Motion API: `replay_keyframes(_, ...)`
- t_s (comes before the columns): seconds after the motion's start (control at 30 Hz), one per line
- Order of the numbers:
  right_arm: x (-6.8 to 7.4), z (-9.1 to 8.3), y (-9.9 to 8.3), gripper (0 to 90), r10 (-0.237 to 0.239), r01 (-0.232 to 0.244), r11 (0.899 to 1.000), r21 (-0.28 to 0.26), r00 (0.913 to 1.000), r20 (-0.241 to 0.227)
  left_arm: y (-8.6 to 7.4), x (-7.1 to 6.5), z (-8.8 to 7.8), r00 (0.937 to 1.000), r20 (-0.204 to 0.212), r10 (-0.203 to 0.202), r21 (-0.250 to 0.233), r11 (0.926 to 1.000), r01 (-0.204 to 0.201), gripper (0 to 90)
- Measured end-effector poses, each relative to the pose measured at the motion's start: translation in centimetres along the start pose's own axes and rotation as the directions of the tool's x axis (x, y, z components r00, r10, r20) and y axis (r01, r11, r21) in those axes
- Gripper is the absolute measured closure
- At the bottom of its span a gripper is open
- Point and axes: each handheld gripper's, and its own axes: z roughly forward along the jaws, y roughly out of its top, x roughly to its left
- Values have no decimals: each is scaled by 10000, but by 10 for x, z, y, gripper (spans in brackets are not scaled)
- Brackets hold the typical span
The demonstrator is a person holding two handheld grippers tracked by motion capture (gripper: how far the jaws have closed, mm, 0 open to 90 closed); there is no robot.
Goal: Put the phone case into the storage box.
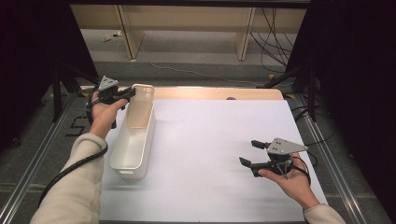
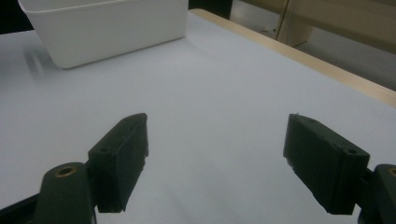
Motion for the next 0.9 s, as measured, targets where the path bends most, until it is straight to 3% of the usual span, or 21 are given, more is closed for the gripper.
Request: replay_keyframes(0.9,0,0,0,232,16,-16,10000,26,10000,-14,-4,2,5,10000,-27,-35,185,9998,36,814)
